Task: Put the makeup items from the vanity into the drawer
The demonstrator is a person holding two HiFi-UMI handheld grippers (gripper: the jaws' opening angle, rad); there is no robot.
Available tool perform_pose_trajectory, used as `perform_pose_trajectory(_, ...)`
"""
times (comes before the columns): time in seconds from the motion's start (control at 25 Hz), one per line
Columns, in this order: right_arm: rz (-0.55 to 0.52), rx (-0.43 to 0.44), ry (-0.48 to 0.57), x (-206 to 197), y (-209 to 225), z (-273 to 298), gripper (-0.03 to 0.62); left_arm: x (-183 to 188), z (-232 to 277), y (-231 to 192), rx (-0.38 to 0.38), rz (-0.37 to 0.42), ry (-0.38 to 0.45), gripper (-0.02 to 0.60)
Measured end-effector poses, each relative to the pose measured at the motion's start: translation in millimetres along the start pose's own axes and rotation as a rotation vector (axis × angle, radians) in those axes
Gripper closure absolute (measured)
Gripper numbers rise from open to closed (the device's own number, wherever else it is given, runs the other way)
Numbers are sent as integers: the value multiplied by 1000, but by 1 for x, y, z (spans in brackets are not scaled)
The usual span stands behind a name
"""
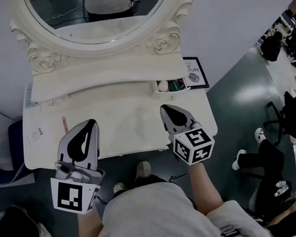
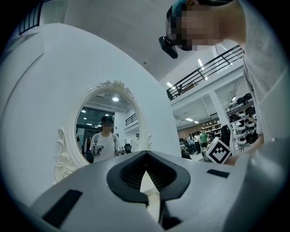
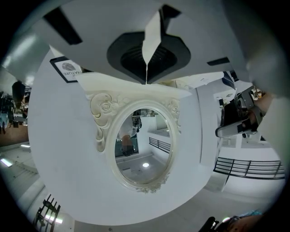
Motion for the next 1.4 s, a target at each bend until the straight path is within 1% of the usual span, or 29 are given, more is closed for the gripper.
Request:
perform_pose_trajectory(0.32, -20, -2, 48, 9, -32, -21, 571, 4, -24, -4, -18, -1, 14, 569)
perform_pose_trajectory(0.68, -73, -14, 121, 17, -68, -47, 569, 10, -49, -3, -51, 7, 32, 568)
perform_pose_trajectory(0.84, -78, -18, 150, 18, -83, -56, 569, 10, -60, -5, -59, 1, 35, 568)
perform_pose_trajectory(0.96, -84, -17, 170, 19, -93, -61, 569, 6, -70, -7, -71, 6, 14, 568)
perform_pose_trajectory(1.08, -86, -11, 189, 21, -103, -66, 569, 11, -74, -8, -65, 2, 43, 568)
perform_pose_trajectory(1.4, -76, -20, 233, 23, -121, -80, 569, 13, -89, -9, -78, 4, 55, 568)
Point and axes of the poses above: the fingertips, and each gripper's own axes: z forward along the fingers, y to its right, x out of its top, the point moved 9 cm from there along -z, backward along the fingers, and after that the axes turned 3 degrees about -y, right-handed, at the moved point
